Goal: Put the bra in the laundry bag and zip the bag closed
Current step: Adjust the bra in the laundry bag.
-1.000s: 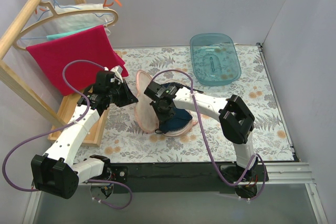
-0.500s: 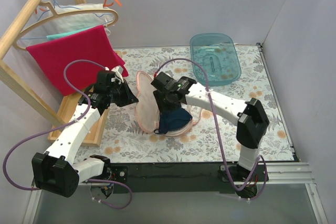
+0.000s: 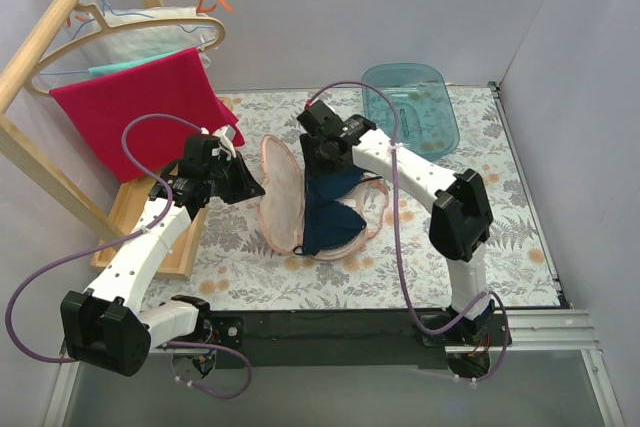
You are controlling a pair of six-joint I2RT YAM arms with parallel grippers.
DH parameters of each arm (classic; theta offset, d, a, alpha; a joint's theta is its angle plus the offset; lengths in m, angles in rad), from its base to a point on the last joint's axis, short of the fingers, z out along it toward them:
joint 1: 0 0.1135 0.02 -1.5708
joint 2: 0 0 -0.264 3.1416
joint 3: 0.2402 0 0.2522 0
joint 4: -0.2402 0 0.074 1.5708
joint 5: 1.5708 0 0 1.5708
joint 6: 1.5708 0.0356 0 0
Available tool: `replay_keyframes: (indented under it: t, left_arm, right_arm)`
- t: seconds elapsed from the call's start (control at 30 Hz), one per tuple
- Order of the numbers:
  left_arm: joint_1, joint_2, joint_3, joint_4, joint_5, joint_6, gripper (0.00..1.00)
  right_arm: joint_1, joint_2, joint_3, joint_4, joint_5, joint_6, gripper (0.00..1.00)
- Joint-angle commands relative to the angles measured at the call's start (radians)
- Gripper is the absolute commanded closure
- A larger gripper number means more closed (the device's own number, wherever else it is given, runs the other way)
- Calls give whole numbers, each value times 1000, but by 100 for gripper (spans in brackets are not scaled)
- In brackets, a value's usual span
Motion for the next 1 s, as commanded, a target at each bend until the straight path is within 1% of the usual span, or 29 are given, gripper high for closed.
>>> replay_keyframes:
  t: [0.0,0.03,0.13,0.33,0.83,0.93,0.97]
  left_arm:
    - [-4,-13,21,22,29,7,100]
    - [-5,-13,20,24,32,6,100]
    - [-5,-16,17,29,42,4,100]
    - [-5,-24,9,35,52,1,100]
    - [-5,-16,6,42,62,12,100]
    - [-5,-16,7,44,62,13,100]
    - [-5,-15,7,42,62,13,100]
  right_arm:
    - [2,96,127,22,-1,-24,44]
    - [2,134,162,19,1,-24,44]
    - [1,190,201,21,21,-18,45]
    - [2,267,242,21,36,-9,45]
    - [11,363,273,19,90,-19,45]
    - [11,372,276,22,93,-24,46]
    - [11,374,278,21,93,-26,49]
